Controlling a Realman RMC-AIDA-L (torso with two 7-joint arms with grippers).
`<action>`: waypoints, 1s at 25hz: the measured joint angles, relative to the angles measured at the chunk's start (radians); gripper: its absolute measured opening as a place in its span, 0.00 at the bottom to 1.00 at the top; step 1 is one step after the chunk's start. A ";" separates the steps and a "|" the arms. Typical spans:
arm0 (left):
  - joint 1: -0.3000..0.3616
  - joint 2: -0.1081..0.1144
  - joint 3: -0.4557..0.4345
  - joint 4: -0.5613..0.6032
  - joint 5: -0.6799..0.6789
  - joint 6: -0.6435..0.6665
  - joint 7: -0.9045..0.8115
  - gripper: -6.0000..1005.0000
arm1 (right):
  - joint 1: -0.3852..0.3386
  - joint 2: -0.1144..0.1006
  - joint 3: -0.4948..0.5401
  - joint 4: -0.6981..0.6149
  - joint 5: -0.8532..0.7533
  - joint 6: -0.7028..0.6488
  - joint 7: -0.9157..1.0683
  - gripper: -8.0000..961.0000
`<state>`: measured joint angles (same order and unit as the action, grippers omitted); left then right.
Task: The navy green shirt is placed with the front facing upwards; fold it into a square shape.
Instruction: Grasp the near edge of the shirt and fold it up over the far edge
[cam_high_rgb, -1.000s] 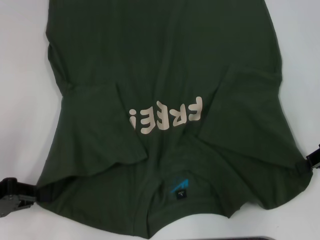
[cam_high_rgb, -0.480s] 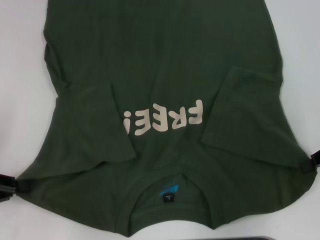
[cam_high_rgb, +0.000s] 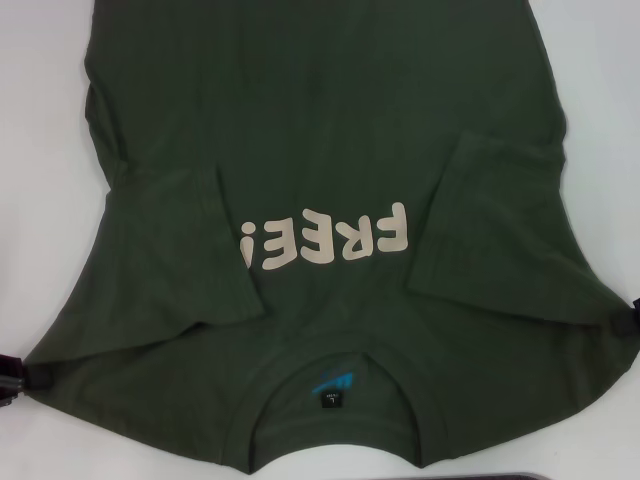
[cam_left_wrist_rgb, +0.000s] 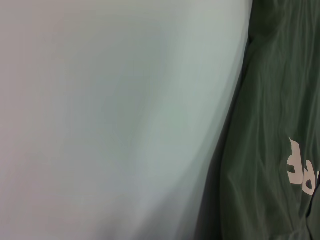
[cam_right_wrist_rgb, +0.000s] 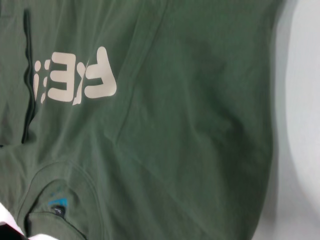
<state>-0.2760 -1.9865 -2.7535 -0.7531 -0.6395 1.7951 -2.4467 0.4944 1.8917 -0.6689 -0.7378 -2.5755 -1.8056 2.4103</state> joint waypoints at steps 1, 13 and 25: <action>0.000 0.000 0.000 0.000 0.000 0.000 0.000 0.05 | -0.002 -0.002 0.004 0.000 0.000 0.000 0.000 0.03; 0.000 0.001 0.000 0.000 -0.006 0.020 0.017 0.06 | -0.014 -0.005 0.024 -0.005 0.005 -0.022 -0.018 0.03; -0.141 0.016 -0.003 0.003 -0.080 0.087 0.058 0.07 | 0.076 -0.015 0.133 -0.012 0.132 -0.103 -0.096 0.03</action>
<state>-0.4169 -1.9701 -2.7565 -0.7505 -0.7194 1.8823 -2.3885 0.5700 1.8771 -0.5357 -0.7496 -2.4436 -1.9086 2.3142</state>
